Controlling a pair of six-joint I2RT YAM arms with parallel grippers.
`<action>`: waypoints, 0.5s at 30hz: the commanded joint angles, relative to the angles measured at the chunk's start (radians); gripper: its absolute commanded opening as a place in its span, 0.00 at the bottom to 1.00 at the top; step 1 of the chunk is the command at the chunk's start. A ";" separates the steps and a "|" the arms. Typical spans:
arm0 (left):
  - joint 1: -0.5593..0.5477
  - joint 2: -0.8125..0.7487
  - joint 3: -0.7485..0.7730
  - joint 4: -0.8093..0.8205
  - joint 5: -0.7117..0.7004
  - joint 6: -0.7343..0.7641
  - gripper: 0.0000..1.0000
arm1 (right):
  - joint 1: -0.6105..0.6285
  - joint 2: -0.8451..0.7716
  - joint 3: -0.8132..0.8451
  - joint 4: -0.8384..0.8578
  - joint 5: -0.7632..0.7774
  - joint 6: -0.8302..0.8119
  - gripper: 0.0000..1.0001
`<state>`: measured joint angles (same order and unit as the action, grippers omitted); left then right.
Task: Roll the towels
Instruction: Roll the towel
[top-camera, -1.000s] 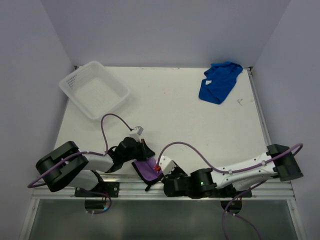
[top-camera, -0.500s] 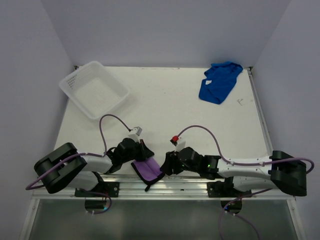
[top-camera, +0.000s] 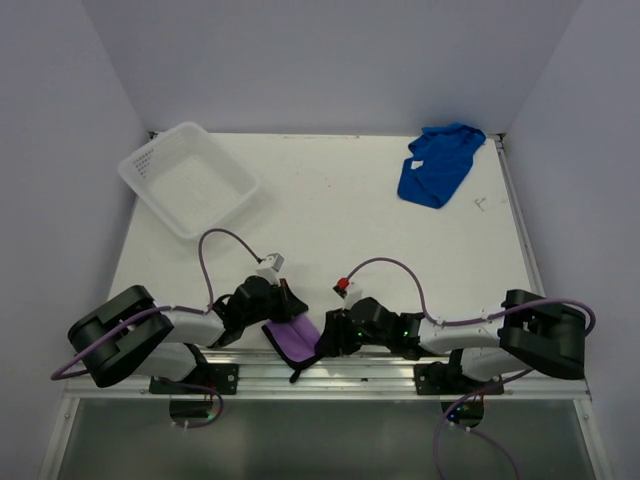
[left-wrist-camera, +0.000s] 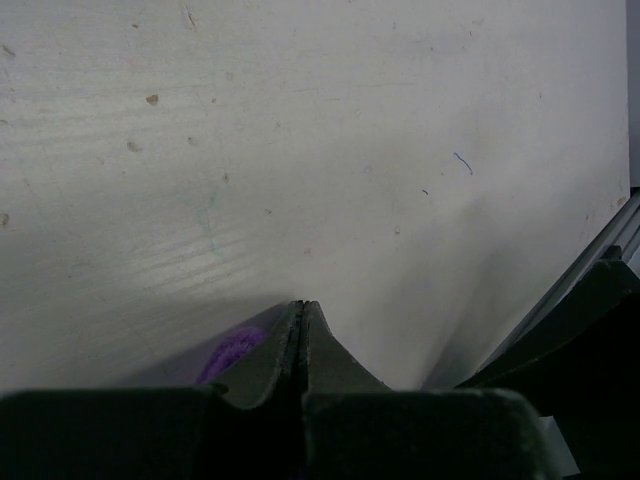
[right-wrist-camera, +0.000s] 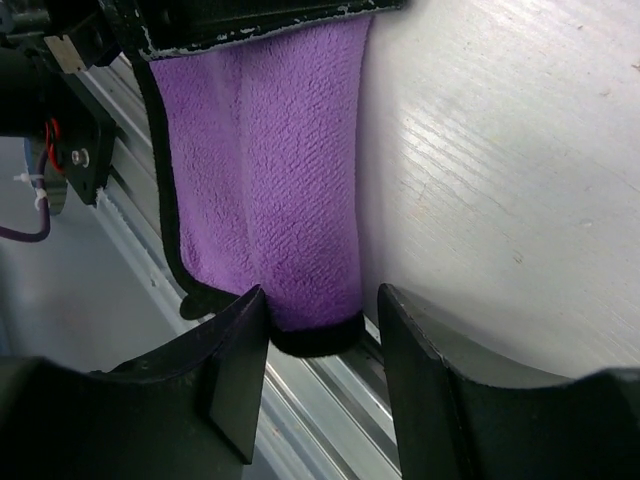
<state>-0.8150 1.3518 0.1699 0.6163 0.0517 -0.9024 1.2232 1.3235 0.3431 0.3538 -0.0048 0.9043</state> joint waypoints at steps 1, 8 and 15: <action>-0.004 0.013 -0.027 -0.104 -0.044 0.031 0.00 | 0.001 0.037 -0.004 0.036 -0.015 -0.010 0.50; -0.004 0.004 -0.007 -0.133 -0.047 0.031 0.00 | 0.044 0.037 0.066 -0.053 0.049 -0.076 0.08; 0.000 -0.013 0.080 -0.208 -0.096 0.068 0.00 | 0.068 0.009 0.129 -0.222 0.181 -0.157 0.00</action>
<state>-0.8169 1.3418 0.2108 0.5385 0.0330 -0.8940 1.2789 1.3567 0.4221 0.2459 0.0753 0.8124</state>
